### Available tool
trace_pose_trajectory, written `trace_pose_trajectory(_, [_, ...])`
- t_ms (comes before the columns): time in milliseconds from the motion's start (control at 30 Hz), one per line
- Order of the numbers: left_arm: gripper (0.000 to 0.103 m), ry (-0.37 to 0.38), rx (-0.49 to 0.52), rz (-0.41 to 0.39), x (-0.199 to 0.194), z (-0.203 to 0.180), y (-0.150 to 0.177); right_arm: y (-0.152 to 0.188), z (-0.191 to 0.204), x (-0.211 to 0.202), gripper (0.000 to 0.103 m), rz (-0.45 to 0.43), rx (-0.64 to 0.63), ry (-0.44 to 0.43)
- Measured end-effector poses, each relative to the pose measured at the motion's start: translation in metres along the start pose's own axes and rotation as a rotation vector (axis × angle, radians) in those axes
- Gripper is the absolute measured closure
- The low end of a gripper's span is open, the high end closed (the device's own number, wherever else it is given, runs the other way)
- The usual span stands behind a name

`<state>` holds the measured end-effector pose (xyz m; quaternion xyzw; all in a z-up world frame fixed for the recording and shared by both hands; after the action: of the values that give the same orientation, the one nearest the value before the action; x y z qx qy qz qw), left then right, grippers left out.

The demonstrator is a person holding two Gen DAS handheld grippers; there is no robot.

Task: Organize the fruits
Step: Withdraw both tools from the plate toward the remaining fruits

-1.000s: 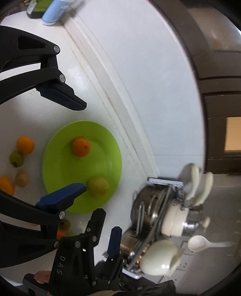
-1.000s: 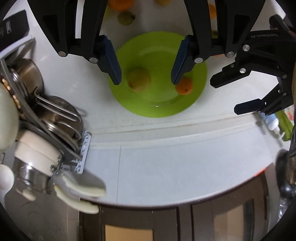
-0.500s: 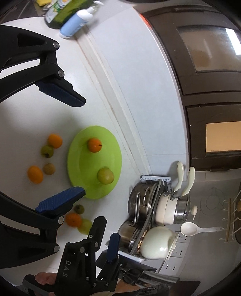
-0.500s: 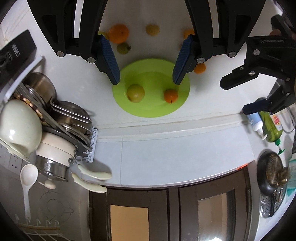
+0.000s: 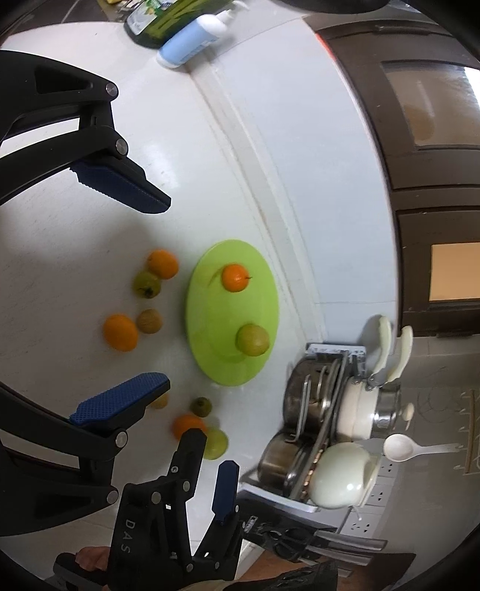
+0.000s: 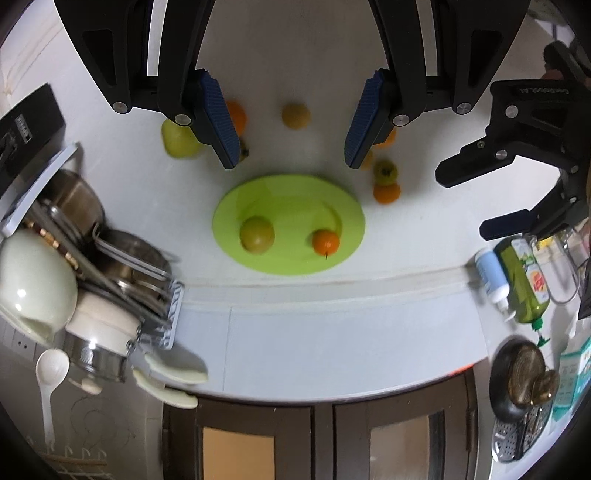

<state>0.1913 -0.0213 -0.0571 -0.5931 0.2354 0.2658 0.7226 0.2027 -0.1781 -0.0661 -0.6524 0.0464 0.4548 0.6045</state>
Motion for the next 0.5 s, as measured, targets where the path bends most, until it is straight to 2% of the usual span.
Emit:
trace_pose_trajectory(300, [0.015, 0.030, 0.021, 0.056, 0.021, -0.012, 0.024, 0.025, -0.005, 0.020, 0.043, 0.065, 0.015, -0.019])
trace_pose_trajectory(500, [0.022, 0.047, 0.049, 0.105, 0.043, -0.022, 0.036, 0.040, -0.013, 0.041, 0.044, 0.120, 0.050, -0.044])
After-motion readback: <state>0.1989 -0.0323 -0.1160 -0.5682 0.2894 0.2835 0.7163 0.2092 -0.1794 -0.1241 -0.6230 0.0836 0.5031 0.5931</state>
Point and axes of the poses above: each gripper's, at about its wrist camera, not at the fingertips, and x roughly the way its jaws point, z to its left, y to its underside, the point moved 5 cm from there along x, roughly the way its jaws point, and after that the axes turned 13 degrees about -y, right-handed, at the moved point
